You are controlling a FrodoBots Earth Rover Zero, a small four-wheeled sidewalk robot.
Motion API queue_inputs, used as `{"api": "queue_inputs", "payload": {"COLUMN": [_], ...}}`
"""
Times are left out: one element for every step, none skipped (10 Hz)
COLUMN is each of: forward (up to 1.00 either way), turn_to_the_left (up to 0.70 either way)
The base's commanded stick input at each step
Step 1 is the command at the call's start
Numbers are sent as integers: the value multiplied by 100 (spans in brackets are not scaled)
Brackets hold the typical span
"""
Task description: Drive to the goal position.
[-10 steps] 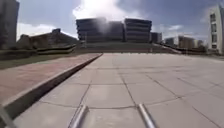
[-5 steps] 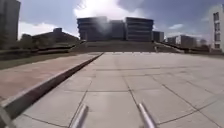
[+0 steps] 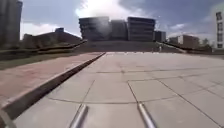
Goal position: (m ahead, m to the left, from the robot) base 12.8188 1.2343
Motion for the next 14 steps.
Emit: {"api": "queue_inputs", "payload": {"forward": [70,70,70,70,70,70,70,70,70,70,70,70,70,70], "turn_to_the_left": [0,0,0,0,0,0,0,-7,-35,-35,-20,0,0,0]}}
